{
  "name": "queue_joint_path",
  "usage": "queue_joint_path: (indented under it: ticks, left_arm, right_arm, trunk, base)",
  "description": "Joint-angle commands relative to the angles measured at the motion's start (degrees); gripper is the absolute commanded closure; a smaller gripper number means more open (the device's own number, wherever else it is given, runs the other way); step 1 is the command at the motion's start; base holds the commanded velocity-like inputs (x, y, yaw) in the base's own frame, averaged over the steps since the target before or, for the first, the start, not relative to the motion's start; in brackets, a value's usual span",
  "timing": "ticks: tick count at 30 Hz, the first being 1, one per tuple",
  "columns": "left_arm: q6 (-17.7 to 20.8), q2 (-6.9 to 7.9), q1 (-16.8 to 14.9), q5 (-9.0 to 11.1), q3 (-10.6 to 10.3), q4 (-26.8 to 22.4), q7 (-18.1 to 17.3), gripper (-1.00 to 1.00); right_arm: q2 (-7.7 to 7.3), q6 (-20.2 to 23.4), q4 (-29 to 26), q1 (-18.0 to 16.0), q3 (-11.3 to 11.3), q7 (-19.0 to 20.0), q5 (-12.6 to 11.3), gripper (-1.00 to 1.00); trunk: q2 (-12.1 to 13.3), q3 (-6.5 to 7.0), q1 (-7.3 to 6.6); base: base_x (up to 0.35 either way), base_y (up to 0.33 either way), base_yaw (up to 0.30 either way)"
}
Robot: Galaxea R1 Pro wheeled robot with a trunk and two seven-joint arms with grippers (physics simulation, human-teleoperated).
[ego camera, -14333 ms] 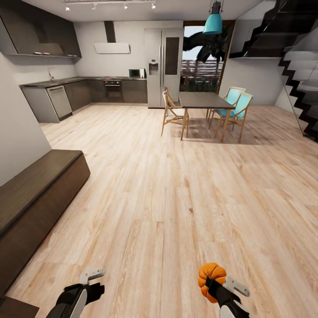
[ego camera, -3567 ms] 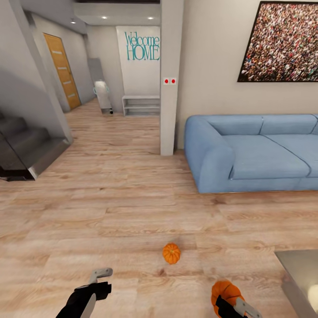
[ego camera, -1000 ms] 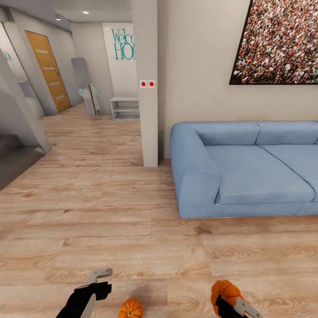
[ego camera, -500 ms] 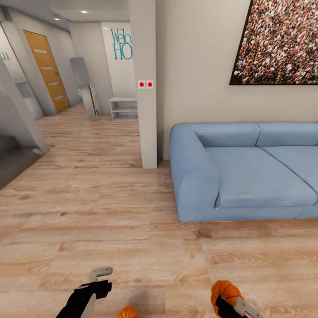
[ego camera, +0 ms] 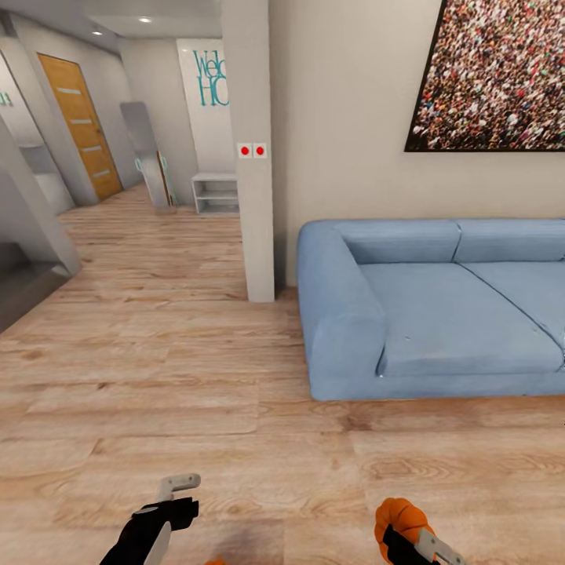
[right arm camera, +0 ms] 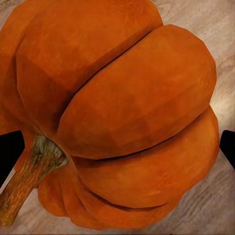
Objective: Place each of the two pumpkins and all three candles from the living room inside a cabinet in the living room (use any cabinet), then make sure every cabinet is closed, and position the cauldron so it is next to a table in the living room.
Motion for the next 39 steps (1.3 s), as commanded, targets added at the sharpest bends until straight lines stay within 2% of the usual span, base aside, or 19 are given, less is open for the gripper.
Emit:
queue_joint_path:
  ticks: [1,8,10,12,13,15,19,21,26,30,32,39]
  left_arm:
    - [0.0,0.0,0.0,0.0,0.0,0.0,0.0,-1.0]
    - [0.2,0.04,0.0,0.1,0.2,0.0,-0.1,-1.0]
    - [0.3,0.07,0.0,0.2,0.3,0.0,0.0,-1.0]
    - [0.4,0.21,0.0,0.2,0.4,0.0,0.0,-1.0]
    - [0.4,0.23,0.0,0.3,0.4,0.0,0.0,-1.0]
    - [0.5,0.35,0.0,0.3,0.5,-0.1,0.0,-1.0]
    - [0.7,0.35,0.0,0.3,0.5,-0.2,0.0,-1.0]
    - [0.7,0.33,0.0,0.4,0.5,-0.2,0.0,-1.0]
    - [0.9,0.39,0.0,0.4,0.5,-0.4,0.0,-1.0]
    - [2.3,0.39,0.0,0.4,0.6,-0.7,0.0,-1.0]
    - [3.1,0.36,-0.1,0.4,0.6,-1.0,0.1,-1.0]
    - [4.4,0.45,-0.1,0.5,0.8,-2.0,0.1,-1.0]
  right_arm:
    - [0.0,0.0,0.0,0.0,0.0,0.0,0.0,1.0]
    - [-0.06,1.9,-0.2,-0.2,0.0,-0.2,0.0,1.0]
    - [-0.11,6.1,-0.5,-0.8,-0.1,-0.5,0.0,1.0]
    - [-0.12,12.2,-0.8,-3.0,-0.3,-1.2,0.0,1.0]
    - [-0.09,13.8,-0.9,-3.8,-0.4,-1.5,0.0,1.0]
    - [-0.03,20.6,-1.1,-8.1,-0.9,-3.8,0.0,1.0]
    - [-0.01,27.2,-1.1,-12.2,-1.8,-5.9,0.0,1.0]
    - [-0.11,30.8,-0.9,-13.8,-3.8,-6.3,-0.1,1.0]
    - [-0.11,33.8,-0.7,-15.1,-6.6,-6.8,0.0,1.0]
    - [-0.04,34.8,-0.1,-16.9,-7.0,-7.0,0.2,1.0]
    - [-0.07,36.9,0.3,-17.3,-7.0,-7.0,0.2,1.0]
    - [-0.75,38.9,0.5,-17.6,-7.1,-6.8,0.1,1.0]
  trunk:
    - [0.0,0.0,0.0]
    - [0.0,0.0,0.0]
    - [0.0,0.0,0.0]
    - [0.0,0.0,0.0]
    - [0.0,0.0,0.0]
    - [0.0,0.0,0.0]
    - [0.0,0.0,0.0]
    - [0.0,0.0,0.0]
    - [-0.4,-0.18,0.22]
    - [-2.0,-0.9,1.1]
    - [-2.8,-1.26,1.54]
    - [-4.4,-1.97,2.42]
  base:
    - [0.1,-0.196,0.0]
    - [0.04,-0.077,0.0]
    - [0.005,-0.009,0.0]
    - [0.002,-0.004,0.0]
    - [0.001,-0.002,0.0]
    - [0.0,-0.001,0.0]
    - [0.0,0.0,0.0]
    - [0.0,0.0,0.0]
    - [0.0,0.0,0.0]
    - [0.0,0.0,0.0]
    - [0.0,0.0,0.0]
    - [0.0,0.0,0.0]
